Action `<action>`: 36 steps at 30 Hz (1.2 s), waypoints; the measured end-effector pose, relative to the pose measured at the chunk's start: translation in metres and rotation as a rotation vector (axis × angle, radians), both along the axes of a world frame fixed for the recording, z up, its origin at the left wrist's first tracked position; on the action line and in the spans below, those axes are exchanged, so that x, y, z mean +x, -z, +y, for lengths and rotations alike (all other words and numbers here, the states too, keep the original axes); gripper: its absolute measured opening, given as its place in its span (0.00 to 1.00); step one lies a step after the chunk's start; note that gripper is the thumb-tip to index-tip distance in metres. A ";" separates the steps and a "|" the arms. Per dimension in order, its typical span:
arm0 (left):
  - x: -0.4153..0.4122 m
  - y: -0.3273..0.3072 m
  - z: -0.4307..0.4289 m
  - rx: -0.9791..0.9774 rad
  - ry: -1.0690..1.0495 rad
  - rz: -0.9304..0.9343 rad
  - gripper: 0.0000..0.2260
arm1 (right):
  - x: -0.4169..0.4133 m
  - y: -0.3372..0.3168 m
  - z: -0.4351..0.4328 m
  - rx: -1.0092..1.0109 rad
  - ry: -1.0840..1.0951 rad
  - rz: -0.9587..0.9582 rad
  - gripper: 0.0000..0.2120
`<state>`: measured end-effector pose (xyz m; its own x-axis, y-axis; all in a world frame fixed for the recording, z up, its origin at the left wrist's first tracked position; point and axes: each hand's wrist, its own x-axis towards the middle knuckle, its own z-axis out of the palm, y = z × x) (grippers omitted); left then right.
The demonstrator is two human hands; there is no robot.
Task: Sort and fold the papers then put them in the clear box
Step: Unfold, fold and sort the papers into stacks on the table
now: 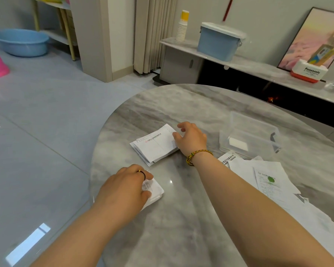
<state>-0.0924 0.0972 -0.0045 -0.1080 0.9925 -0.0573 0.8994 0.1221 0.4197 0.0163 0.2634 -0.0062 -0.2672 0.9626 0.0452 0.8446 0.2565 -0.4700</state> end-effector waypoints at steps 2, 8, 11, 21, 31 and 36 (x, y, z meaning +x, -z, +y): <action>0.003 -0.002 0.001 0.021 0.013 -0.011 0.16 | 0.006 -0.005 -0.005 0.002 0.026 0.036 0.16; 0.015 -0.006 -0.001 0.067 0.068 -0.048 0.15 | 0.037 -0.018 -0.027 -0.011 0.104 0.111 0.12; 0.030 -0.010 -0.002 0.097 0.130 -0.048 0.15 | 0.064 -0.025 -0.045 -0.038 0.163 0.153 0.11; 0.079 -0.003 -0.004 0.021 0.312 -0.006 0.17 | 0.181 -0.020 -0.097 -0.156 0.396 0.137 0.13; 0.103 0.014 0.000 -0.123 0.381 0.117 0.27 | 0.234 0.000 -0.111 -0.204 0.549 -0.020 0.27; 0.103 0.018 0.004 -0.140 0.372 0.113 0.27 | 0.232 0.003 -0.102 -0.233 0.567 -0.051 0.34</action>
<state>0.0103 0.1012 -0.0229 0.2433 0.9484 -0.2034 0.9325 -0.1710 0.3181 0.2486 0.1618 -0.0095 0.2931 0.9385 -0.1827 0.8422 -0.3438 -0.4153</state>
